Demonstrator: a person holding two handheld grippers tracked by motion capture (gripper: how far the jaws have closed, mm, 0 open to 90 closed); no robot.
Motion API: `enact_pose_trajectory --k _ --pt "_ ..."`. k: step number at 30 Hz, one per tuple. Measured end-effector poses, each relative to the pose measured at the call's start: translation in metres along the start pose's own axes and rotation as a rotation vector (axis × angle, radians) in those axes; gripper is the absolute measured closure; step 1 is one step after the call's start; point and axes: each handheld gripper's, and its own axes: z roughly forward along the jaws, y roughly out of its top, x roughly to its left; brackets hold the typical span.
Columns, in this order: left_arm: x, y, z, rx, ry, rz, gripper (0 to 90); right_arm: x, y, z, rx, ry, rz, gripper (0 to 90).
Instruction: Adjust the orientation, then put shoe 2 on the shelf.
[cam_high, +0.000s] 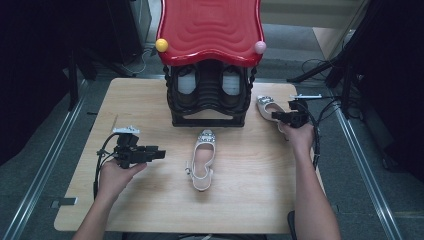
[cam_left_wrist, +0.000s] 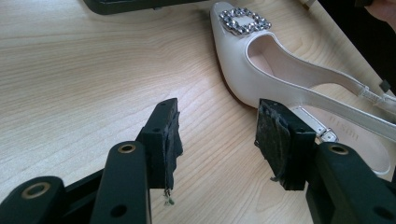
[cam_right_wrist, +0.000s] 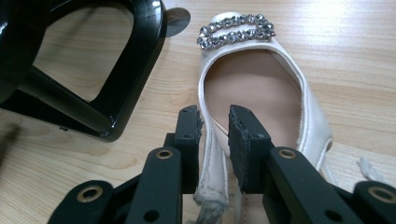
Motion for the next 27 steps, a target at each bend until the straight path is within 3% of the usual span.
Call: enact_pose_trajectory --k 6,10,17,21,27 --pt "0.000 0.000 0.001 0.001 0.001 0.000 49.8 0.005 0.000 0.004 0.029 -0.043 -0.066 82.5" --pt "-0.001 0.000 0.003 0.010 -0.004 0.005 49.9 0.004 0.000 0.003 0.036 -0.028 -0.051 83.6" --pt "-0.001 0.002 0.005 0.004 -0.009 0.006 49.9 -0.002 0.001 -0.002 0.012 0.015 0.024 86.8" --pt "-0.001 0.004 0.007 0.011 -0.015 0.017 49.9 -0.006 0.002 -0.014 -0.034 0.041 0.077 87.8" --pt "-0.003 0.009 0.012 0.018 -0.027 0.028 49.9 -0.010 -0.001 -0.031 -0.075 0.067 0.118 88.1"
